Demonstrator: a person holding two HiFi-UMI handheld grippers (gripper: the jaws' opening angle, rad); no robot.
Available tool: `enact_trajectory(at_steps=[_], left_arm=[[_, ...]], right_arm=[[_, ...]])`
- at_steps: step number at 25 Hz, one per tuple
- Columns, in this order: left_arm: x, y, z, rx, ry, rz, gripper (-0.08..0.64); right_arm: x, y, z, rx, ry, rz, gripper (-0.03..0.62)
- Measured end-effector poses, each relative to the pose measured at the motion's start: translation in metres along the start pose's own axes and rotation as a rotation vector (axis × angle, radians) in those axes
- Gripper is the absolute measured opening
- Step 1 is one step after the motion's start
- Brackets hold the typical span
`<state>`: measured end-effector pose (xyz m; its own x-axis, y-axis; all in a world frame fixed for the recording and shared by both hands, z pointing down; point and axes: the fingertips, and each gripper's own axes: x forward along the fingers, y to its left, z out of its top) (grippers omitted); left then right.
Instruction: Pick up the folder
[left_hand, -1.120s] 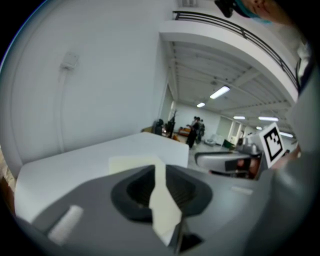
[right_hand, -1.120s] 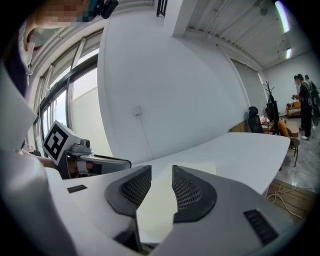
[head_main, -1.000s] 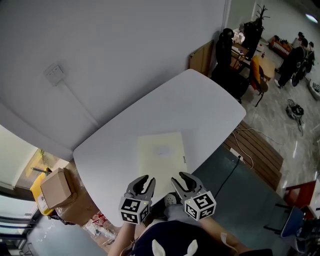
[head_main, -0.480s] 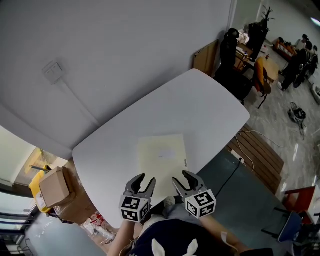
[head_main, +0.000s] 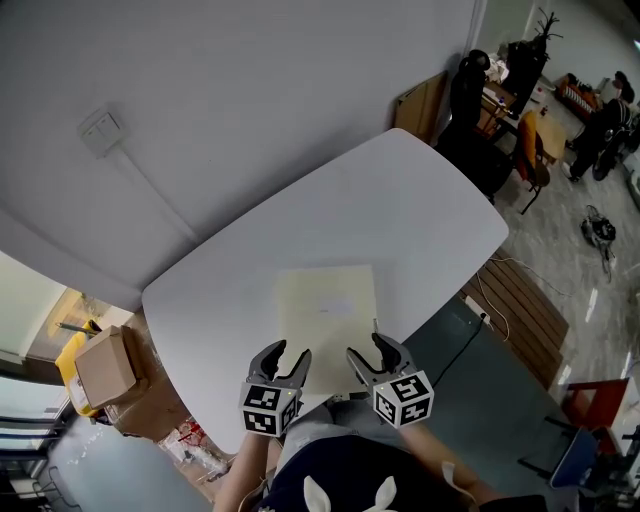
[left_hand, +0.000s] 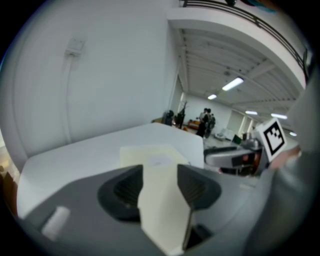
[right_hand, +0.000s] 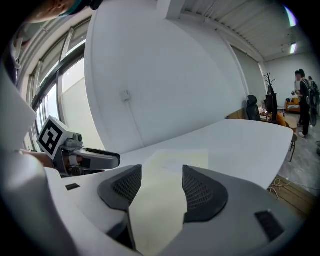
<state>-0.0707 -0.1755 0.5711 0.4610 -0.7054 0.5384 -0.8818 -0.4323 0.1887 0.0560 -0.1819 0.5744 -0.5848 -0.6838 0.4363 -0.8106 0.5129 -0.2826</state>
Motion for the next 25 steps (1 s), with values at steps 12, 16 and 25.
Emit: enact_trajectory(at_steps=[12, 16, 25], left_arm=[[0.02, 0.019, -0.021, -0.099, 0.045, -0.006, 0.26], [0.026, 0.024, -0.029, -0.117, 0.07, 0.005, 0.276], [0.037, 0.038, -0.048, -0.19, 0.115, 0.016, 0.296]], right_arm=[[0.016, -0.022, -0.022, 0.05, 0.082, -0.018, 0.244], [0.019, -0.034, -0.03, 0.088, 0.105, -0.04, 0.272], [0.028, -0.055, -0.047, 0.202, 0.135, -0.066, 0.281]])
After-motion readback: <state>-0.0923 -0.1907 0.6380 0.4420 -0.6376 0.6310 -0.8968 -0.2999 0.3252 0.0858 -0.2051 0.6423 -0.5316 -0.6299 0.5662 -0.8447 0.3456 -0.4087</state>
